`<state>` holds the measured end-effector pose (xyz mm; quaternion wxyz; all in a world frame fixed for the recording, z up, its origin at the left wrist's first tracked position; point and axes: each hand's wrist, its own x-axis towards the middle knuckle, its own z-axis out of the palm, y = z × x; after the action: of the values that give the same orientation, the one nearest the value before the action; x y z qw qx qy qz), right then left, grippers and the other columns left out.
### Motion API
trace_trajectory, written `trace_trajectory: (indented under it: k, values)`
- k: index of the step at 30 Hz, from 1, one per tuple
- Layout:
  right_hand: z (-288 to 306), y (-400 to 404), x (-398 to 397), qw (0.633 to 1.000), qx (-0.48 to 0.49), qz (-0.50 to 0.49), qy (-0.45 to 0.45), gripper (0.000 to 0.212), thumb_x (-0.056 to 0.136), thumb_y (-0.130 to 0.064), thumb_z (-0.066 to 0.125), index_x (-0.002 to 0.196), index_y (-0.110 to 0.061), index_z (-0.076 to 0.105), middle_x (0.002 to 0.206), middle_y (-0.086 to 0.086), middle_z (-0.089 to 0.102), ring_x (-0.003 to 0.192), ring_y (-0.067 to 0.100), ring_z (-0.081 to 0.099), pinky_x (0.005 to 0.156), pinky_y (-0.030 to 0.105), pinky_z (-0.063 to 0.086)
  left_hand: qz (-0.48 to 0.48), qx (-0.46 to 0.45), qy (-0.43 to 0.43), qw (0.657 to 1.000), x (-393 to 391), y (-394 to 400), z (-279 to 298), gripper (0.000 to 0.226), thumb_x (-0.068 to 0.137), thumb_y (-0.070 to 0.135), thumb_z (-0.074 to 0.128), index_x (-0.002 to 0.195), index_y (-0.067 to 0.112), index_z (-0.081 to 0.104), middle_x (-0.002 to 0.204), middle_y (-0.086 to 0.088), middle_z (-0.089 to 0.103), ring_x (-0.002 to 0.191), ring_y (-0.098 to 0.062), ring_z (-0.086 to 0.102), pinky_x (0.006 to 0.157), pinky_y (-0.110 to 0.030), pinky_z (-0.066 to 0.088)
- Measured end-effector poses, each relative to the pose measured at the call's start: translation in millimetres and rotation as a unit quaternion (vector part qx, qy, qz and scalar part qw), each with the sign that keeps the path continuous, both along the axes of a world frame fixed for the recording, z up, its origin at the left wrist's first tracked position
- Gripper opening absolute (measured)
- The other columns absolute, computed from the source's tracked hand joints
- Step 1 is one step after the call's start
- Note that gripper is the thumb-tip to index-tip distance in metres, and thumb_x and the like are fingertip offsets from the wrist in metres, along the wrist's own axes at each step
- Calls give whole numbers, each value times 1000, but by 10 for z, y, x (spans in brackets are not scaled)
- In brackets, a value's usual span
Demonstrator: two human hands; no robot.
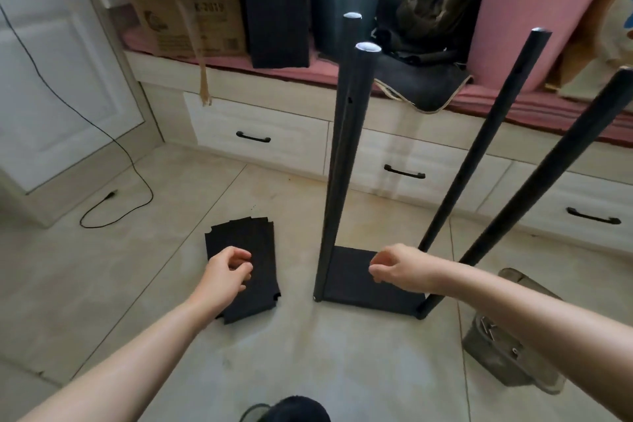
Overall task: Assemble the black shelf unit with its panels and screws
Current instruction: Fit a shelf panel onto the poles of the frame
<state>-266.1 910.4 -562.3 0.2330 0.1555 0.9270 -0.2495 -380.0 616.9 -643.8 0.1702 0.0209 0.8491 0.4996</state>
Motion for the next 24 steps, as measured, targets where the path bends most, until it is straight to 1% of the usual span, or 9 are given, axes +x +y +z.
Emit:
trace_trajectory:
  k: [4,6,8,11,13,15,18,22,24]
  values:
    - [-338,-472,-379,997,0,76,-30,37,99,-33,47,112,-5,65,112,10,68,105,29,63,93,37,50,52,-33,-35,998,-130,-298,-388,14,99,7,56,110,13,62,101,-9,65,96,-26,65,76,-35,56]
    - [-580,-673,-556,993,0,104,-47,35,99,-33,47,111,-7,66,112,7,66,105,27,62,89,34,48,76,-45,-57,995,-193,-413,-565,13,97,7,57,107,15,63,99,-9,66,95,-29,66,83,-40,57]
    - [-857,-837,-720,992,-21,109,-65,34,101,-34,46,116,-11,64,115,4,64,107,23,61,90,33,49,88,-59,-75,991,-251,-514,-743,12,97,10,58,106,17,63,103,-10,67,98,-29,65,91,-43,55]
    - [-1269,-1054,-920,990,-60,75,-100,39,102,-35,46,124,-5,59,122,12,65,110,27,62,100,41,50,106,-73,-104,986,-326,-637,-1010,11,98,13,59,108,15,63,109,-10,67,103,-29,64,95,-41,53]
    - [-1529,-1169,-1032,988,-84,38,-124,41,103,-33,46,125,-1,58,123,18,64,112,30,62,100,44,50,116,-77,-119,983,-375,-696,-1194,15,98,13,60,112,10,63,111,-12,67,105,-31,63,95,-41,52]
    - [-1774,-1239,-1114,979,-138,-41,-144,41,103,-31,45,126,2,55,124,18,62,110,30,63,96,41,52,126,-81,-142,978,-421,-716,-1356,24,97,11,59,121,7,60,116,-15,64,109,-34,62,96,-41,51]
    - [-2109,-1339,-1152,937,-240,-197,-162,40,103,-32,49,128,-1,49,122,15,60,100,25,62,89,36,54,155,-69,-190,967,-432,-692,-1537,35,97,13,58,131,7,51,122,-16,61,112,-36,60,97,-41,50]
    - [-2472,-1499,-1196,836,-363,-374,-171,45,100,-27,57,134,-3,38,111,18,56,83,30,61,72,37,56,192,-23,-242,951,-464,-575,-1699,48,99,16,60,142,6,43,132,-15,57,118,-35,59,104,-46,48]
    - [-2576,-1539,-1235,792,-402,-426,-174,44,99,-26,60,131,-5,38,113,21,58,88,36,68,77,42,58,207,7,-257,944,-493,-512,-1745,50,99,17,60,145,6,41,135,-13,56,117,-35,60,102,-45,50]
